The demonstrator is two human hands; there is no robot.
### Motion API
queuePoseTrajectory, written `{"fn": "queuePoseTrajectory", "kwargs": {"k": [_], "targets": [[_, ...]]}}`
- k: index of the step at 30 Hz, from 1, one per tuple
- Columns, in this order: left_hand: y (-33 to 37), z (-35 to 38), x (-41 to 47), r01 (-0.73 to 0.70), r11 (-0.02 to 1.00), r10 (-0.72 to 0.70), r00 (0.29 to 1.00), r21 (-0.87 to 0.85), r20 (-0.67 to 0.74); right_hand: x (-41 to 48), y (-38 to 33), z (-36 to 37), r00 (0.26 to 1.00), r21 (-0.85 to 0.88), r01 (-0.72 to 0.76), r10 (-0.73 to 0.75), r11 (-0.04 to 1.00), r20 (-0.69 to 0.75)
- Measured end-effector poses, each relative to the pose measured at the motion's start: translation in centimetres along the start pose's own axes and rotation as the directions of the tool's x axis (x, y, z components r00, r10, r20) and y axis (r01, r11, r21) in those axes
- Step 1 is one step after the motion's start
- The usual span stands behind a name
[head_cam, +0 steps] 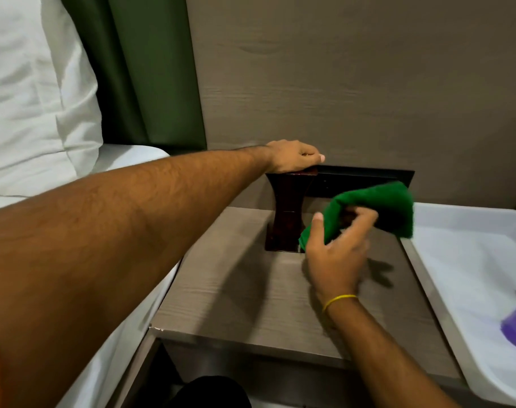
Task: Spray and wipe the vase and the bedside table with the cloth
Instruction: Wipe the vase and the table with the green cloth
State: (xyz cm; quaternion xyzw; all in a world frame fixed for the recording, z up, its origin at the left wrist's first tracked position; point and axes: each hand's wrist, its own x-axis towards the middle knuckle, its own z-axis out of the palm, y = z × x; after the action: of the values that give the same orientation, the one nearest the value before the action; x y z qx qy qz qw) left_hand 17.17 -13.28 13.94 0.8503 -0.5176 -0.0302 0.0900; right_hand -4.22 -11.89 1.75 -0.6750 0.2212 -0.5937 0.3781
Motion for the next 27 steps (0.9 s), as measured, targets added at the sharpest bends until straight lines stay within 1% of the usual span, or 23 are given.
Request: {"fn": "queuePoseTrajectory", "kwargs": {"k": [2, 4, 5, 7, 8, 9, 12, 14, 15, 18, 20, 22, 25, 27], "targets": [[-0.1, 0.0, 0.0, -0.001, 1.000, 0.001, 1.000, -0.001, 0.014, 0.7, 1.1, 1.4, 0.976, -0.175, 0.202, -0.184, 0.964, 0.112], [0.0, 0.1, 0.0, -0.003, 1.000, 0.003, 1.000, 0.009, 0.005, 1.4, 2.2, 2.9, 0.926, -0.336, 0.360, -0.290, 0.870, 0.242], [0.0, 0.1, 0.0, -0.002, 1.000, 0.002, 1.000, 0.013, -0.002, 1.9, 2.6, 3.7, 0.894, -0.387, 0.435, -0.339, 0.813, 0.293], [0.1, 0.1, 0.1, 0.002, 1.000, -0.002, 1.000, 0.011, 0.009, 2.7, 2.9, 5.3, 0.814, -0.431, 0.578, -0.455, 0.693, 0.362], [0.1, 0.1, 0.1, 0.006, 1.000, -0.006, 1.000, 0.014, 0.018, 3.1, 2.8, 6.1, 0.777, -0.428, 0.629, -0.499, 0.649, 0.383], [0.1, 0.0, 0.2, 0.010, 1.000, -0.010, 1.000, 0.025, 0.023, 3.4, 2.6, 6.7, 0.758, -0.430, 0.652, -0.519, 0.624, 0.396], [0.2, -0.1, 0.5, 0.016, 0.999, -0.018, 0.999, 0.046, 0.034, 3.9, 2.0, 7.5, 0.777, -0.512, 0.630, -0.468, 0.585, 0.422], [0.1, 0.0, 0.5, 0.008, 0.999, -0.010, 0.999, 0.044, 0.042, 4.1, 1.4, 7.5, 0.760, -0.531, 0.649, -0.433, 0.546, 0.484], [0.0, 0.0, 0.5, 0.001, 0.999, -0.003, 0.999, 0.041, 0.040, 4.2, 1.1, 7.2, 0.734, -0.525, 0.677, -0.424, 0.516, 0.531], [-0.1, 0.1, 0.3, -0.005, 0.999, 0.004, 1.000, 0.045, 0.026, 4.7, 0.9, 6.7, 0.599, -0.446, 0.797, -0.437, 0.408, 0.671], [-0.1, 0.0, 0.3, -0.010, 0.999, 0.008, 1.000, 0.046, 0.026, 4.8, 1.2, 6.3, 0.543, -0.398, 0.832, -0.425, 0.386, 0.724], [-0.2, 0.0, 0.3, -0.012, 0.999, 0.011, 1.000, 0.034, 0.029, 4.5, 1.7, 6.1, 0.540, -0.384, 0.827, -0.390, 0.410, 0.746], [-0.3, 0.0, 0.3, -0.020, 1.000, 0.020, 0.999, 0.012, 0.033, 3.7, 2.6, 6.1, 0.575, -0.421, 0.791, -0.303, 0.444, 0.760], [-0.3, 0.1, 0.3, -0.020, 1.000, 0.019, 0.999, 0.010, 0.036, 3.1, 3.1, 6.2, 0.584, -0.436, 0.763, -0.222, 0.476, 0.781]]}}
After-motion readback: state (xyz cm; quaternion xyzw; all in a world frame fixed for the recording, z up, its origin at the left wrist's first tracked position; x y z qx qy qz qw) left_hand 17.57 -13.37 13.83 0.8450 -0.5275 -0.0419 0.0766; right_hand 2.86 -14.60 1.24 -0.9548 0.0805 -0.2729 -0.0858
